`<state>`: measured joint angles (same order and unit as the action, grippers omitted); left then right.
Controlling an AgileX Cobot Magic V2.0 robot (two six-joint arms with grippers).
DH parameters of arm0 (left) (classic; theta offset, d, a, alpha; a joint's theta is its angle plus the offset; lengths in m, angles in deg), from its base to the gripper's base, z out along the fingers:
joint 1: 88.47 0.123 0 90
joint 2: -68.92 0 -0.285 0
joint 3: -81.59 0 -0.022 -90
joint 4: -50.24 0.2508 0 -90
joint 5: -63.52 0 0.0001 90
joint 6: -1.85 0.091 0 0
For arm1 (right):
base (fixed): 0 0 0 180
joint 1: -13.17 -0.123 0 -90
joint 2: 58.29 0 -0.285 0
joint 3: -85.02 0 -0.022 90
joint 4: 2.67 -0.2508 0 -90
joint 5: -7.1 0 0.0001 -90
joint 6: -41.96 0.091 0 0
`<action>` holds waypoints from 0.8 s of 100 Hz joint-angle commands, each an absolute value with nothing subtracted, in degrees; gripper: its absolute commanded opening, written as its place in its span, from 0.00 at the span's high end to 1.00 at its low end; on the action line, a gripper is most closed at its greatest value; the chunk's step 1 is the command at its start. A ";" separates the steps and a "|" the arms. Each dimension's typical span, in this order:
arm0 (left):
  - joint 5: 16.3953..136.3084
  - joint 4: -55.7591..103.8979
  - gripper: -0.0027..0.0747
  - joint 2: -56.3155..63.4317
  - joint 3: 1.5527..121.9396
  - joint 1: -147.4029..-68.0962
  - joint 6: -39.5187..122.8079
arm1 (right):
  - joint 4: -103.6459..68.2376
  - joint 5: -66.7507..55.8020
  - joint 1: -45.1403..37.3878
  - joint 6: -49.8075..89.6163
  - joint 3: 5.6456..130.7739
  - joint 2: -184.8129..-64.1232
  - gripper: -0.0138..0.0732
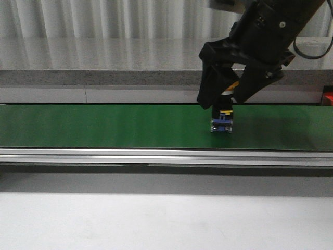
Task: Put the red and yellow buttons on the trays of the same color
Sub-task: 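Carry the yellow button into the yellow tray and release it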
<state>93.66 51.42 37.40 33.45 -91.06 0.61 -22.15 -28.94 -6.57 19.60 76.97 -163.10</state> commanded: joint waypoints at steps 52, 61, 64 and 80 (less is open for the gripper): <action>88.96 51.24 0.99 37.14 34.88 -91.59 0.55 | -15.27 -37.72 0.96 31.32 80.94 -151.64 0.69; 88.96 51.24 0.99 37.14 34.88 -91.59 0.55 | -10.28 -40.11 6.00 36.31 80.40 -147.32 0.69; 88.96 51.24 0.99 37.14 34.88 -91.59 0.55 | -9.00 -40.16 7.76 37.60 79.85 -145.80 0.69; 88.96 51.24 0.99 37.14 34.88 -91.59 0.55 | -4.21 -39.61 20.45 43.52 73.95 -137.33 0.69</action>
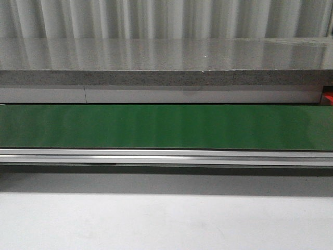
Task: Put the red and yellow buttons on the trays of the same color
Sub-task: 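Carry the yellow button into the yellow tray and release it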
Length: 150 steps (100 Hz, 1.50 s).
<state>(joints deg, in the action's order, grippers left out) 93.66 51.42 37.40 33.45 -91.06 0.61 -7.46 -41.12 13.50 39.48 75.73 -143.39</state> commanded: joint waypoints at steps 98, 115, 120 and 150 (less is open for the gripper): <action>88.96 51.24 0.99 37.14 34.88 -91.59 0.55 | -1.03 -12.13 58.79 58.93 54.77 -150.73 0.69; 88.96 51.24 0.99 37.14 34.88 -91.59 0.55 | -0.98 -10.19 58.79 58.93 54.29 -152.91 0.69; 88.96 51.24 0.99 37.14 34.88 -91.59 0.55 | -0.92 -9.56 58.79 58.93 53.90 -153.24 0.69; 88.96 51.24 0.99 37.14 34.88 -91.59 0.55 | -0.87 -9.57 58.79 58.93 53.52 -156.25 0.69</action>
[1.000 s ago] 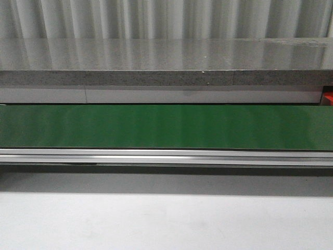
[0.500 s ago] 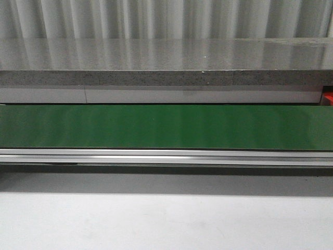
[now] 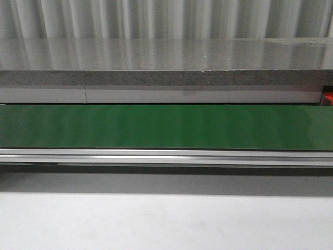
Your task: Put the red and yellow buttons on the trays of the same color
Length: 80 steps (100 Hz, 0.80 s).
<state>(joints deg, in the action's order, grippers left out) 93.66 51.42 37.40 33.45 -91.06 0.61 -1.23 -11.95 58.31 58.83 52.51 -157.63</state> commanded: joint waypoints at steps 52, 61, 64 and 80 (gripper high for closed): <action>88.96 51.24 0.99 37.14 34.88 -91.59 0.55 | -0.35 -12.26 58.79 58.93 53.77 -156.14 0.26; 88.96 51.24 0.99 37.14 34.88 -91.59 0.55 | -0.35 -13.12 58.79 58.93 53.77 -155.43 0.20; 88.96 51.24 0.99 37.14 34.88 -91.59 0.55 | -0.35 -13.23 58.79 58.93 53.77 -154.91 0.20; 88.96 51.24 0.99 37.14 34.88 -91.59 0.55 | -0.35 -13.42 58.79 58.93 53.77 -149.84 0.20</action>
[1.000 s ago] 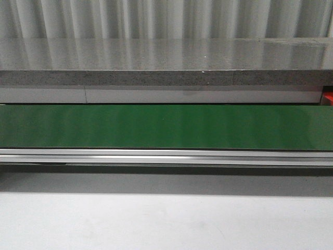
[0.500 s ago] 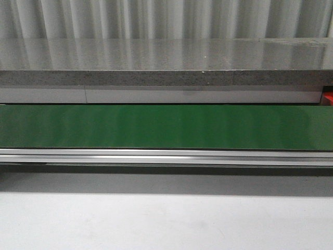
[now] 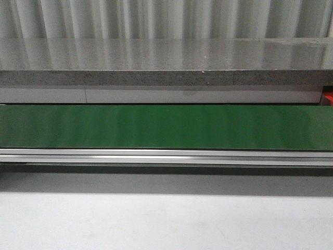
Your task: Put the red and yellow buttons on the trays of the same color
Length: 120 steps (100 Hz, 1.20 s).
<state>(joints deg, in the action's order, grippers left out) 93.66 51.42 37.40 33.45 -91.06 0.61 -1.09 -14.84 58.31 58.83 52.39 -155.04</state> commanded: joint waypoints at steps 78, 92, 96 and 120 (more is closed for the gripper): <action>88.96 51.24 0.99 37.14 34.88 -91.59 0.55 | -0.40 -16.14 23.60 48.85 53.11 -111.12 0.22; 88.96 51.24 0.99 37.14 34.88 -91.59 0.55 | -0.40 -16.05 16.71 45.22 50.51 -105.45 0.26; 88.96 51.24 0.99 37.14 34.88 -91.59 0.55 | -0.40 -16.05 15.47 44.42 49.50 -103.76 0.31; 88.96 51.24 0.99 37.14 34.88 -91.59 0.55 | -0.40 -14.97 12.79 44.34 42.65 -95.93 0.87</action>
